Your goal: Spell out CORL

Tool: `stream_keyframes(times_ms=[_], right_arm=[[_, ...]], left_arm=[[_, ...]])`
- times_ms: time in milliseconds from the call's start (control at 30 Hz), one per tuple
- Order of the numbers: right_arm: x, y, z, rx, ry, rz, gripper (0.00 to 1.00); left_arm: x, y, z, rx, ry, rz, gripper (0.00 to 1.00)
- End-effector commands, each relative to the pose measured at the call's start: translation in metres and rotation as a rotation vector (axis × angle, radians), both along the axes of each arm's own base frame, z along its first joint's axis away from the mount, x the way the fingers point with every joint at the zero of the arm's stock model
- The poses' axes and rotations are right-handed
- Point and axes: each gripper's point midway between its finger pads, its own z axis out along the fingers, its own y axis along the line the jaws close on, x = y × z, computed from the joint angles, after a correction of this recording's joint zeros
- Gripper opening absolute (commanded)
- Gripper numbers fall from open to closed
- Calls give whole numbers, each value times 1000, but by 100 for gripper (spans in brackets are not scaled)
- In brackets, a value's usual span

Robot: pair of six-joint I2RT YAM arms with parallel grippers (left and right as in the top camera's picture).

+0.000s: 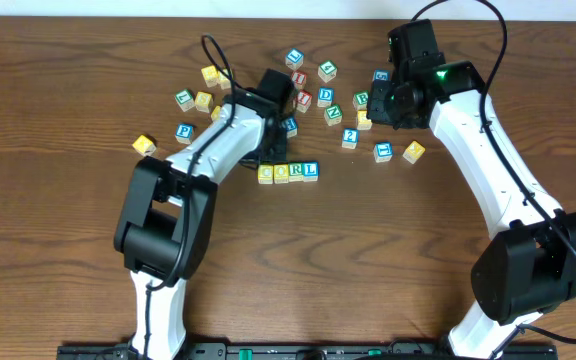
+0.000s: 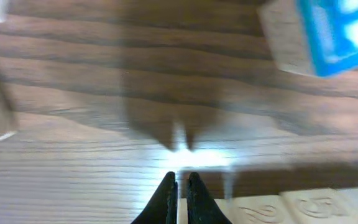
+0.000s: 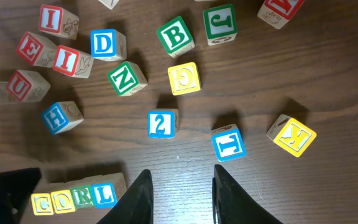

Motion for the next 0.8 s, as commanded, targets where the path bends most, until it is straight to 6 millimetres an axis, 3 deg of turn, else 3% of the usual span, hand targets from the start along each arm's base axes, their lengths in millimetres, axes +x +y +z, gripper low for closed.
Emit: stream_keyframes(times_ms=[0, 100, 333, 767], right_arm=[[-1, 0, -5, -16, 9, 10, 27], [0, -3, -5, -31, 5, 3, 27], [-1, -4, -6, -37, 8, 1, 28], [-1, -4, -6, -37, 8, 1, 29]], left_arm=[[20, 37, 20, 39, -30, 62, 8], [3, 44, 16, 4, 62, 77, 7], [-43, 24, -6, -66, 221, 35, 7], [-40, 8, -7, -119, 203, 14, 7]])
